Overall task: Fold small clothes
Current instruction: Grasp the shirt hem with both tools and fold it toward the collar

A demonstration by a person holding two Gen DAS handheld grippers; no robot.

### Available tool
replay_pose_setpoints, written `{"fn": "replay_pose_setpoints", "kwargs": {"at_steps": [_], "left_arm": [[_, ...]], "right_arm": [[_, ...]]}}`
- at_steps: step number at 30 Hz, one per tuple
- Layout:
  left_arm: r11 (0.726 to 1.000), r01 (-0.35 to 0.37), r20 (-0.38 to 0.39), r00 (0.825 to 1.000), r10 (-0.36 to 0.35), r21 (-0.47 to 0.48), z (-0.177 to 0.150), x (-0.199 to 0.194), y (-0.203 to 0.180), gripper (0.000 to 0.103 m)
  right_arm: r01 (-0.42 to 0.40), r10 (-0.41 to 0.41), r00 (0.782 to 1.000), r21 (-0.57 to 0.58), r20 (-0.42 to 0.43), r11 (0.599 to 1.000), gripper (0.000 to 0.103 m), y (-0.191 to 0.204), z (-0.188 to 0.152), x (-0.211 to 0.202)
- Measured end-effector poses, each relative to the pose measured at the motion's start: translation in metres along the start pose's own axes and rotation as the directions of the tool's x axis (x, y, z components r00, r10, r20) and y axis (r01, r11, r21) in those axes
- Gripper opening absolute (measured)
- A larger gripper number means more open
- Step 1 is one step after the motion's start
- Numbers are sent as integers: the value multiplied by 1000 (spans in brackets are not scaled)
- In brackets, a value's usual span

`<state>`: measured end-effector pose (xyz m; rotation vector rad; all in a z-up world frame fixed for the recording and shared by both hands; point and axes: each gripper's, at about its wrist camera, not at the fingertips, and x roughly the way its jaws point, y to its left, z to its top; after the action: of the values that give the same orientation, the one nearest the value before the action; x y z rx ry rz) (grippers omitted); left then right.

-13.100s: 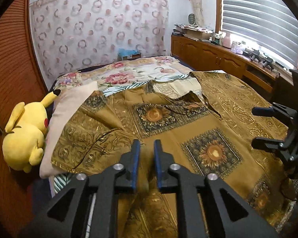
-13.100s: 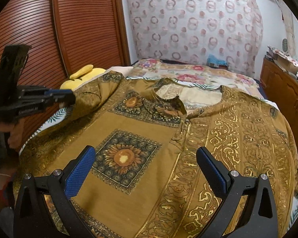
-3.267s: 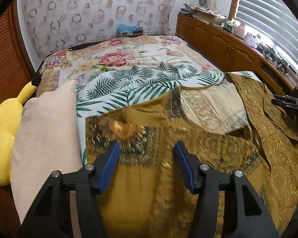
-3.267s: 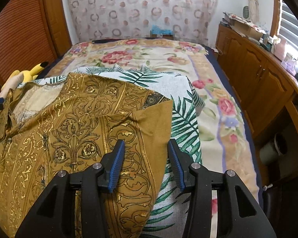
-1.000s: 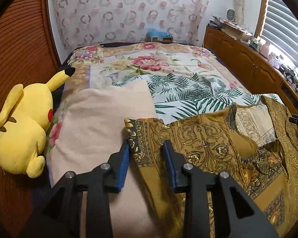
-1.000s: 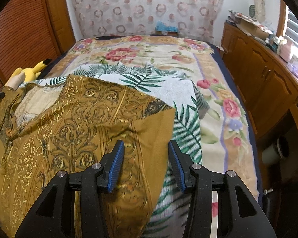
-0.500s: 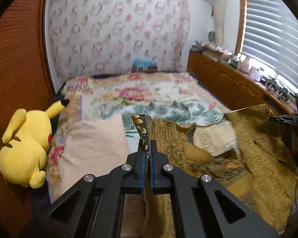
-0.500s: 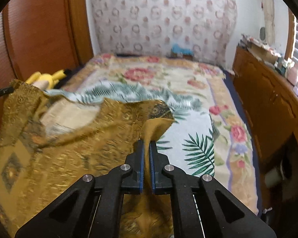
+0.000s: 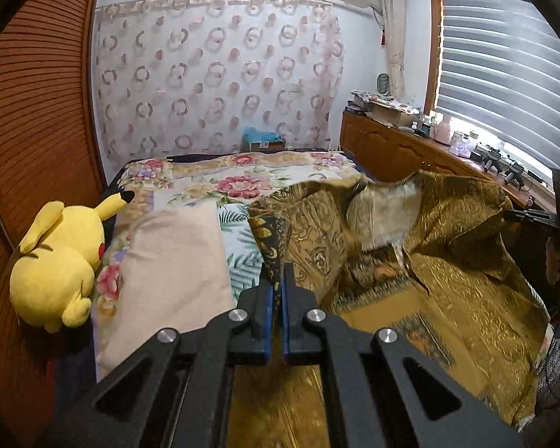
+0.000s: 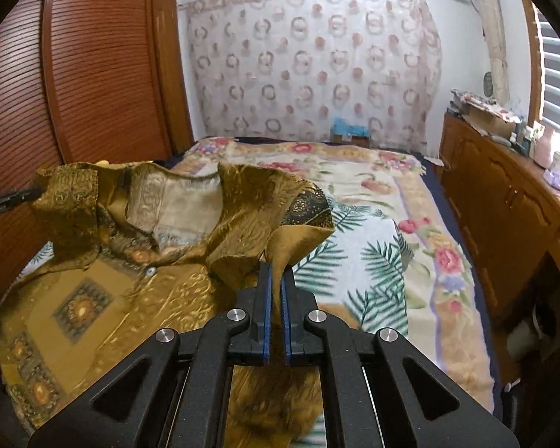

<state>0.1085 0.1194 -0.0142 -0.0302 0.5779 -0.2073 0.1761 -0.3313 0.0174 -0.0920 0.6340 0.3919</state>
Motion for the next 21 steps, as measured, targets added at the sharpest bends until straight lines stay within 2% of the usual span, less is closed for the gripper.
{"fn": "replay_pose_setpoints", "kwargs": {"at_steps": [7, 21], "left_arm": [[1000, 2, -16, 1000, -2, 1, -41, -31, -15, 1], [991, -30, -38, 999, 25, -132, -108, -65, 6, 1]], "right_arm": [[9, -9, 1000, 2, 5, 1000, 2, 14, -28, -30], [25, -22, 999, 65, -47, 998, 1, 23, -97, -70]]}}
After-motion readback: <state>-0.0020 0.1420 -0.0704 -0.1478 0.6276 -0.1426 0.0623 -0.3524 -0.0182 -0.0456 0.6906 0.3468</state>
